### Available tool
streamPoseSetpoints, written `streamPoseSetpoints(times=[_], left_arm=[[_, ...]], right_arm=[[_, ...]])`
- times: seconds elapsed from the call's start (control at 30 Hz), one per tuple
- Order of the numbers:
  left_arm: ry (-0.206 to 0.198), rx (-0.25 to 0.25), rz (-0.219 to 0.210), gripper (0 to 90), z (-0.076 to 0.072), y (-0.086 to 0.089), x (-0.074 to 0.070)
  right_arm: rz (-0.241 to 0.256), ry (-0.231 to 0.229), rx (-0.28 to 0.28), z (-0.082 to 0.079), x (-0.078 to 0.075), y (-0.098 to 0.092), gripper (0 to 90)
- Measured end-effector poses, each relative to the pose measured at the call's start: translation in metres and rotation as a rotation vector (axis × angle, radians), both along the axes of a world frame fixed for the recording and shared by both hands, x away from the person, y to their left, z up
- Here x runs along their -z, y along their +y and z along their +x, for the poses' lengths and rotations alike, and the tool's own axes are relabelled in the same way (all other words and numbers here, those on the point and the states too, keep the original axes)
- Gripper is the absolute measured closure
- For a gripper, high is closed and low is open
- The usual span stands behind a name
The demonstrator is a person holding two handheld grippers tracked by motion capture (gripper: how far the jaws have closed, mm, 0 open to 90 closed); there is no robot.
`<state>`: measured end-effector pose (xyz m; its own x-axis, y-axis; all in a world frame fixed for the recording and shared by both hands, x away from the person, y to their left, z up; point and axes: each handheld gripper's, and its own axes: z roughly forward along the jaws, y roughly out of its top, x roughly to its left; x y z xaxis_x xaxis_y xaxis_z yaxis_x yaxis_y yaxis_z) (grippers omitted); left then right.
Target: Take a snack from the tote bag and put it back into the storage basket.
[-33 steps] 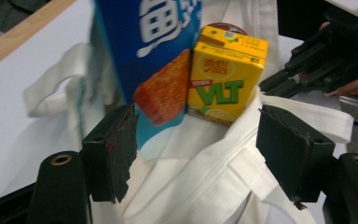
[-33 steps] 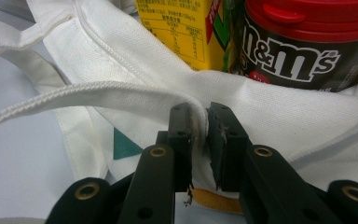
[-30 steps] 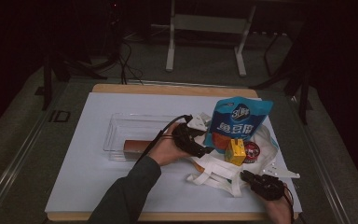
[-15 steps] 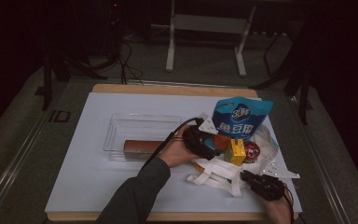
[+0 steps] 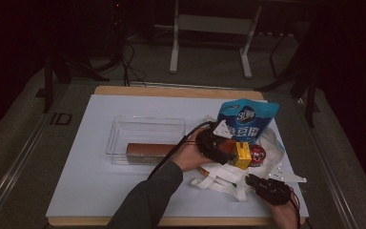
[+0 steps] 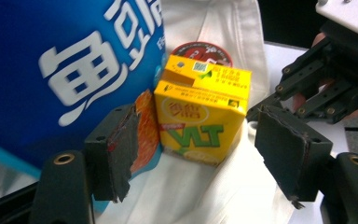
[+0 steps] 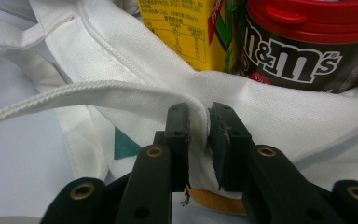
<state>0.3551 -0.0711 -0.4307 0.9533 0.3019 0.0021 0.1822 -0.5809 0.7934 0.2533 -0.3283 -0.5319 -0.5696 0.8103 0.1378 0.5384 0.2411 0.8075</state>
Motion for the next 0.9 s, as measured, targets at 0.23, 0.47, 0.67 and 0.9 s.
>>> streamPoseSetpoints(times=[0.23,0.47,0.67,0.9], left_arm=[[0.019,0.005,0.001,28.7,0.005,-0.009,0.007],[0.037,0.018,0.013,24.5,0.011,-0.016,0.013],[0.061,0.039,0.025,18.5,0.014,-0.023,0.016],[0.080,0.057,0.035,14.5,0.017,-0.031,0.020]], right_arm=[[0.001,0.002,0.000,0.000,0.000,0.000,76.8],[0.004,0.004,-0.001,0.000,0.000,0.000,76.8],[0.003,0.004,-0.001,0.000,0.000,0.000,76.8],[0.005,0.005,-0.002,0.000,0.000,0.000,76.8]])
